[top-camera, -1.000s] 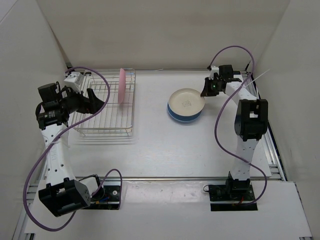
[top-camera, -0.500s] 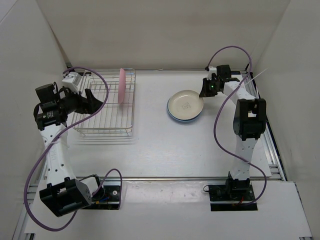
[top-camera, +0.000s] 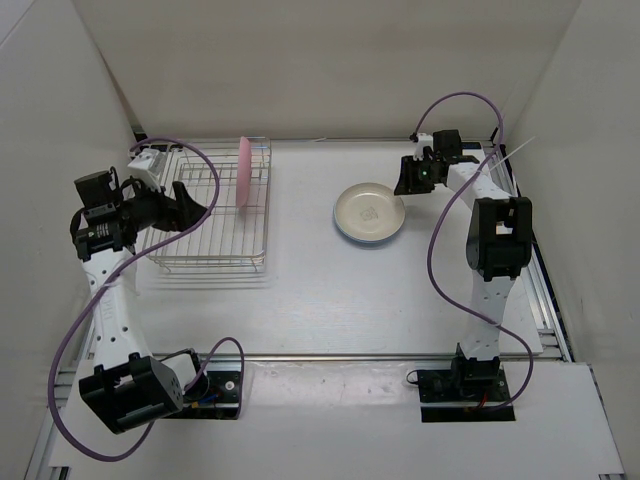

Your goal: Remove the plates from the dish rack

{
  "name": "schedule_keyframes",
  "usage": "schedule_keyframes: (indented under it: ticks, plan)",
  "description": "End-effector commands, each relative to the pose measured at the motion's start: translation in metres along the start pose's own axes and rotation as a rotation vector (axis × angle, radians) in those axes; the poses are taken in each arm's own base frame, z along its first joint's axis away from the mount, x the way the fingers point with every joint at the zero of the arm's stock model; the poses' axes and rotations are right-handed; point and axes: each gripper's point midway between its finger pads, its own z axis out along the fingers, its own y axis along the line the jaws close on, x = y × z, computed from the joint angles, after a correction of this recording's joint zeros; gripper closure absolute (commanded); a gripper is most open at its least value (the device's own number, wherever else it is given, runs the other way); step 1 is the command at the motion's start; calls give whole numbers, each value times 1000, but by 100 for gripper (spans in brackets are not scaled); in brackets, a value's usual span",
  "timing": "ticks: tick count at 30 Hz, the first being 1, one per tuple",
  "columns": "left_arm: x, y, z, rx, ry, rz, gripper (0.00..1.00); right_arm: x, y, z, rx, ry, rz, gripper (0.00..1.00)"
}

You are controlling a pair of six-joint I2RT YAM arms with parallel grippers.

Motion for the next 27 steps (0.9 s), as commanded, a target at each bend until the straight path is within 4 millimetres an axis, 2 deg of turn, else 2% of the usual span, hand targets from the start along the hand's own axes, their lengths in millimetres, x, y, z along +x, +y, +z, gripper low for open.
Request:
schedule_keyframes:
  ticks: [1,2,3,5,7,8,9,11,12,13,14,15,17,18,19,20,21,23,25,26,27]
  plan:
    - [-3,-10,-6,27,-18,26,0,-13,5,-4,-18,-32,-26,54]
    - [-7,-11,-8,23,-34,25,0,-19,7,-9,-17,-46,-33,53]
    - [-7,-7,-5,10,-41,23,0,-26,8,-17,-2,-65,-42,46]
    - [-6,-1,-3,-22,-55,10,0,-30,9,-24,12,-78,-48,45]
    - [-11,11,3,-63,-101,-9,0,-43,0,-45,81,-116,-53,45]
    - [-13,15,6,-64,-106,-3,0,-52,-1,-63,111,-144,-56,44]
    - [-14,21,13,-54,-99,-12,0,-54,-5,-74,137,-146,-63,41]
    - [-19,17,22,36,-87,0,0,-53,-5,-93,162,-144,-89,41]
    - [-23,15,32,133,-73,14,0,-59,-2,-115,173,-167,-110,36]
    - [-23,13,37,188,-64,4,0,-51,5,-124,158,-134,-119,36]
    - [-22,12,42,238,-53,-14,0,-54,11,-145,157,-148,-179,33]
    - [-26,14,52,326,-53,-30,0,-31,20,-153,123,-67,-191,31]
    - [-30,19,62,381,-52,-52,0,-12,33,-176,103,-33,-277,31]
    - [-24,29,73,405,-35,-88,0,-1,34,-183,113,-14,-293,31]
    - [-35,29,78,422,-47,-60,0,8,34,-188,124,-6,-306,30]
    - [-36,34,83,422,-50,-55,0,10,41,-206,146,-43,-323,30]
    - [-37,35,89,432,-49,-46,0,33,40,-203,146,-4,-307,27]
    - [-36,40,107,434,-46,-27,0,36,49,-219,156,-45,-325,27]
    - [-30,44,125,445,-27,-41,0,45,52,-221,157,-52,-309,27]
    - [-35,49,128,444,-36,-27,0,44,58,-229,149,-78,-304,27]
    - [-30,50,138,457,-19,-49,0,48,63,-232,138,-87,-292,27]
